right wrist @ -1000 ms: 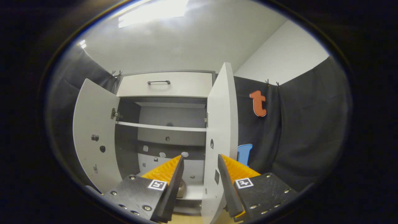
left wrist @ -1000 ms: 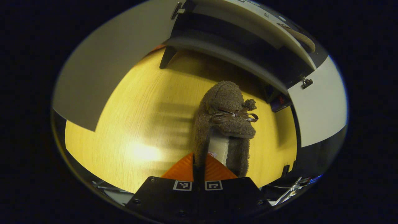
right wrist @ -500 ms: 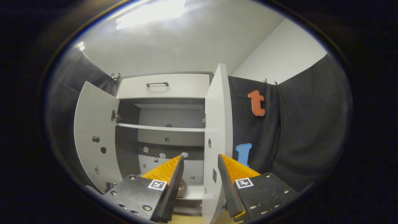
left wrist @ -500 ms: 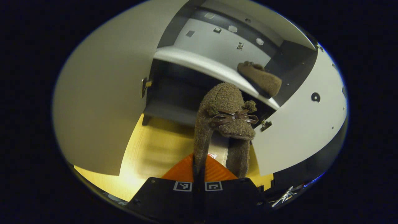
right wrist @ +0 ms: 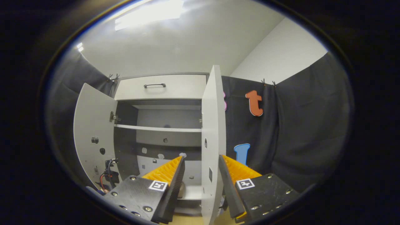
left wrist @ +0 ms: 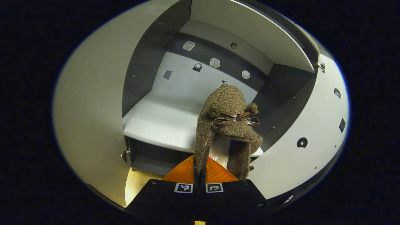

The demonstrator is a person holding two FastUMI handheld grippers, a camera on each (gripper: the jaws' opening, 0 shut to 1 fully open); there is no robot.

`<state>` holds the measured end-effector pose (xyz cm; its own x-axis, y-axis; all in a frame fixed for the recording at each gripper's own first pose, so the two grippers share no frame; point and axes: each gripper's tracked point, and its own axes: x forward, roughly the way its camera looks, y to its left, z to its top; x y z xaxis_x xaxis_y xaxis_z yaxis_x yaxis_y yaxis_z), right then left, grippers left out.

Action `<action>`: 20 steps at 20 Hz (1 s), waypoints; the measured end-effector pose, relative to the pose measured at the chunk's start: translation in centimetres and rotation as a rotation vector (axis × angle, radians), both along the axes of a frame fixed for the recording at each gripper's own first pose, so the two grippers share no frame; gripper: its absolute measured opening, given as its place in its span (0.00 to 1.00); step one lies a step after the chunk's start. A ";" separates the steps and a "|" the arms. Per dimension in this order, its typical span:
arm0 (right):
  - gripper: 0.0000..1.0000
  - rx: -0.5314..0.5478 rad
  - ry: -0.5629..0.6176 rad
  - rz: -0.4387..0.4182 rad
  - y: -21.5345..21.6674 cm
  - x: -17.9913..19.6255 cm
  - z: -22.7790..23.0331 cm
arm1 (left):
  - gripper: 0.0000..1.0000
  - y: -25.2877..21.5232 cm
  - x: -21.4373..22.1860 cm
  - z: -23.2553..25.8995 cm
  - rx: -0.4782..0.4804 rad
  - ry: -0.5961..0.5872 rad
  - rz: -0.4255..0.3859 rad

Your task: Grab one shoe with the right hand and put it into the shoe cabinet, grab the other shoe with the left hand and put it into the shoe cabinet; then close the right door with the right hand and the left door with the left hand.

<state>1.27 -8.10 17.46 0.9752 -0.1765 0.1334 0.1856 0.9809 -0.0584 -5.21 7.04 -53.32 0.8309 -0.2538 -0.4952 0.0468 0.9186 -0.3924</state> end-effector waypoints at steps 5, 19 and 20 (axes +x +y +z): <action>0.65 0.003 -0.017 -0.030 -1.2 -1.2 0.6 | 0.01 0.1 0.0 0.0 0.011 -0.026 0.034; 0.65 0.026 -0.037 -0.164 -5.2 -4.2 0.4 | 0.01 0.8 1.2 -1.1 0.119 0.059 0.085; 0.65 0.031 -0.037 -0.168 -5.5 -4.4 0.4 | 0.01 0.7 1.3 -1.2 0.126 0.064 0.085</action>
